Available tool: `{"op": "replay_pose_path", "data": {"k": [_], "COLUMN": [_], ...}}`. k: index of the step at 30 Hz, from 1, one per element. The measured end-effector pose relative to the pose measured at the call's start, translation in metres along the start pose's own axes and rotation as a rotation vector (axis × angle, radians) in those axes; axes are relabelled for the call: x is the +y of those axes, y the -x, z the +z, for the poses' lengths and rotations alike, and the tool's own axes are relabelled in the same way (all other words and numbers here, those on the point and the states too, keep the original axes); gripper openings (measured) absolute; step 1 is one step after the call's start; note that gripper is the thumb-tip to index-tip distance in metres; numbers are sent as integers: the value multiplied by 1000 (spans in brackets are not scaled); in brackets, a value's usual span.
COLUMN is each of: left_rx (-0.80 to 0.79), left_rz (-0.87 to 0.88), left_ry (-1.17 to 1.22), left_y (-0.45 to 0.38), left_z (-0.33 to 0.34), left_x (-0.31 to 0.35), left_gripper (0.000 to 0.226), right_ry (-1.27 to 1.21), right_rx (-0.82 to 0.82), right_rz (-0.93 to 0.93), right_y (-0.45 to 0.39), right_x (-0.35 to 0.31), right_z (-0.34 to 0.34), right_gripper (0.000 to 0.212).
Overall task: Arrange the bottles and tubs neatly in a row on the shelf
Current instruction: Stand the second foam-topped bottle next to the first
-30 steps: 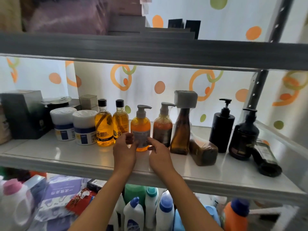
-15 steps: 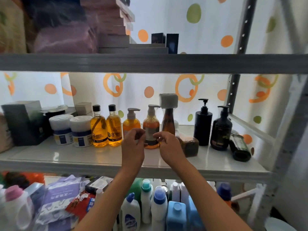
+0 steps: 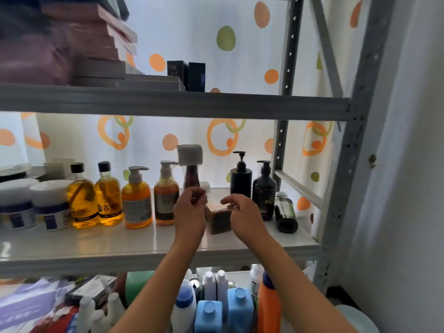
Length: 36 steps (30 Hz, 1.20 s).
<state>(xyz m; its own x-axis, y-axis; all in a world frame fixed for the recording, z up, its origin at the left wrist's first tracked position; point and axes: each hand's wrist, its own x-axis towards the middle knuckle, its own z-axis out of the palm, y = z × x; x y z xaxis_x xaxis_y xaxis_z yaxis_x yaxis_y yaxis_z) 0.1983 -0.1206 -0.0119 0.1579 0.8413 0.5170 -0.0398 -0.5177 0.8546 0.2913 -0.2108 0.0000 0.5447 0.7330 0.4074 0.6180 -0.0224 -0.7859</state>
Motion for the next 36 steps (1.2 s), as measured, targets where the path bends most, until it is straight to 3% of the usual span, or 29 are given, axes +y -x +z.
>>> {"op": "replay_pose_path", "data": {"k": [12,15,20,26,32,36], "left_rx": [-69,-75,-137,-61,-301,-396], "left_rz": [4,79,204,-49,-227,-286], "left_ry": [-66,-165,-317,-307,-515,-547], "left_y": [-6,-8,-6,-11,-25,-31], "left_z": [24,25,36,36,39,38], "left_x": [-14,-21,-34,-54,-59,-60], "left_gripper": [14,13,13,12,53,59], "right_ry": [20,-3,14,-3,11,-13], "right_rx": [43,83,193,97,-22,-78], "right_rz": [-15,-16,58,222,252,341], "right_y": [-14,-23,-39,-57,-66,-69], "right_x": [28,33,37,52,53,52], "right_z": [-6,2,9,23,36,35], "right_gripper": [36,22,24,41,39,43]}}
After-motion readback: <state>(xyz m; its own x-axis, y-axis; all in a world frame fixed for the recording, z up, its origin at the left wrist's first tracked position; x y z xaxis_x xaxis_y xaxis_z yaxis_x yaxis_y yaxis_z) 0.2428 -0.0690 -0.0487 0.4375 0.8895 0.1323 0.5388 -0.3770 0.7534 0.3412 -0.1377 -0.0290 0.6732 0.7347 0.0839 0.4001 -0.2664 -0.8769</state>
